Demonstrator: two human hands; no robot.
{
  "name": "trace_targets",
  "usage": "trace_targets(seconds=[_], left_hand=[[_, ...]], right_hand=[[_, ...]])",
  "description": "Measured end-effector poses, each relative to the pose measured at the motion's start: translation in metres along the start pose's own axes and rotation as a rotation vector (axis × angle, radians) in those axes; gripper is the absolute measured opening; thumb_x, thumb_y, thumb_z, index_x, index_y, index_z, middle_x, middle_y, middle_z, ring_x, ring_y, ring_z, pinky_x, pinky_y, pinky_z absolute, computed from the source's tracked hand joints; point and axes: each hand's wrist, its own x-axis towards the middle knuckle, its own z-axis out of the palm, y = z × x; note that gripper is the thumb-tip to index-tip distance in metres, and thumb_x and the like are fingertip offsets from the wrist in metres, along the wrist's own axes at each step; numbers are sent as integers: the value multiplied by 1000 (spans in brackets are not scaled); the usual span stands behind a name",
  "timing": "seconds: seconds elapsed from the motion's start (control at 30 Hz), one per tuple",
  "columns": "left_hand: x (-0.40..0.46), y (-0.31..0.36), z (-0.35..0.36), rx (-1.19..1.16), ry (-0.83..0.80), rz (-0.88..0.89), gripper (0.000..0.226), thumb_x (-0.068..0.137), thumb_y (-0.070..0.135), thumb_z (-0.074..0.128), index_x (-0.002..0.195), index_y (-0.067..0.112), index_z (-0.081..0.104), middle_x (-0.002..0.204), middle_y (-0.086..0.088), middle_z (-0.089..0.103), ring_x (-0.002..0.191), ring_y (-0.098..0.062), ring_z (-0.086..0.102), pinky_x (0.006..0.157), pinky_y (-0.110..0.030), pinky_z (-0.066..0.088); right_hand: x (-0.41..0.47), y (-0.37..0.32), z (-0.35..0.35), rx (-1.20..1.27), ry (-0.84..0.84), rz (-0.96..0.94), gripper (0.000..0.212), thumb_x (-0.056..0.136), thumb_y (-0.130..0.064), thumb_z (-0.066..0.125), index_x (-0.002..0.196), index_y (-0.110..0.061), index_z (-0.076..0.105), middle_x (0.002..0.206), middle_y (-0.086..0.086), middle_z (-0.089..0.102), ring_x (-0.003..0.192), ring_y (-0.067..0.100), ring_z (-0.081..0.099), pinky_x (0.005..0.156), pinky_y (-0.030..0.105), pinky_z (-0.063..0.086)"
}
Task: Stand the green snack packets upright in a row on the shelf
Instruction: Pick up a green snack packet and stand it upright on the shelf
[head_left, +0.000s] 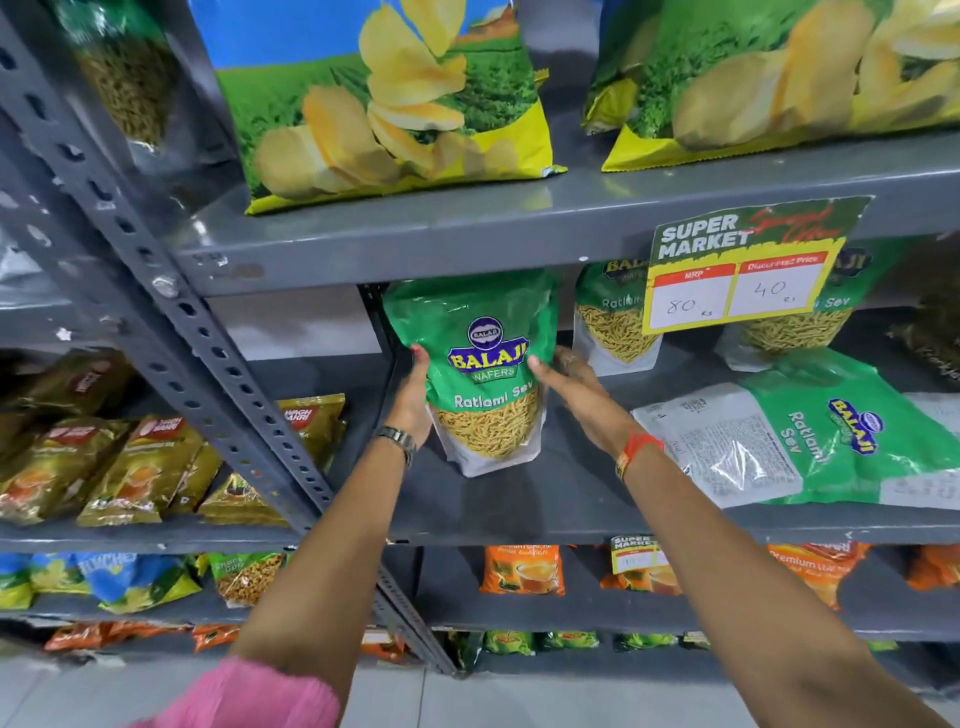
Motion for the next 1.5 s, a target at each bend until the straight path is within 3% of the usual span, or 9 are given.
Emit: trace_targets(seconds=[0.13,0.27,0.5,0.67,0.8,1.13,1.23,1.33,1.5], left_hand=[[5,6,6,11,226,118,56,88,50,46,121,6,58,128,-19,60,109,-27,61,96,-39,49],[1,-11,0,-22,337,102,55,84,53,51,112,8,64,122,-15,65,99,-21,64,64,-19,55],[-14,-16,1,-48,142,48,63,90,57,31,135,16,46,139,-13,52,126,-30,50,106,-45,40],[-34,-18,-5,-71,139,51,60,92,53,29,136,15,44,141,-14,49,126,-29,49,102,-40,41],[-50,-23,-15,-145,90,63,60,94,50,25,140,14,39,144,-14,44,131,-30,44,110,-42,35],[-84,-26,-26,-162,161,88,55,96,46,25,138,14,39,145,-11,44,130,-25,43,93,-29,36],[-101,-44,-20,-191,455,199,45,95,36,37,127,6,49,119,-10,60,104,-18,56,74,-24,46],[-129,-82,2,107,875,289,30,85,23,50,100,-2,54,94,-15,54,88,-23,50,74,-35,40],[-156,-110,99,12,363,534,15,67,6,49,67,18,41,70,4,40,62,6,42,58,-11,33]], right_hand=[[4,5,7,65,66,-9,37,84,-35,62,119,-25,54,119,-8,61,103,-1,61,83,15,47],[2,8,12,62,31,-15,19,84,-39,61,102,-37,60,105,-22,65,86,-16,63,67,5,49],[-12,3,16,-41,8,16,18,79,-55,58,97,-51,57,100,-33,63,84,-23,59,73,10,43],[-35,5,30,-22,27,7,17,83,-48,57,100,-46,56,100,-28,63,79,-21,61,63,5,46],[-55,11,42,-15,26,14,23,83,-46,58,106,-43,54,103,-21,65,90,-11,61,72,13,48],[-80,17,63,22,47,-16,33,87,-40,56,119,-33,49,120,-3,61,102,10,59,89,27,46],[-90,19,56,-17,57,0,56,85,-41,58,134,-22,39,127,-5,53,113,8,52,90,22,40],[-102,20,33,-72,350,-105,57,82,-38,64,131,-19,45,126,-3,52,112,9,48,91,16,39],[-134,17,-39,26,1248,-251,24,83,-8,55,106,-7,62,100,11,66,92,23,59,68,14,43]])
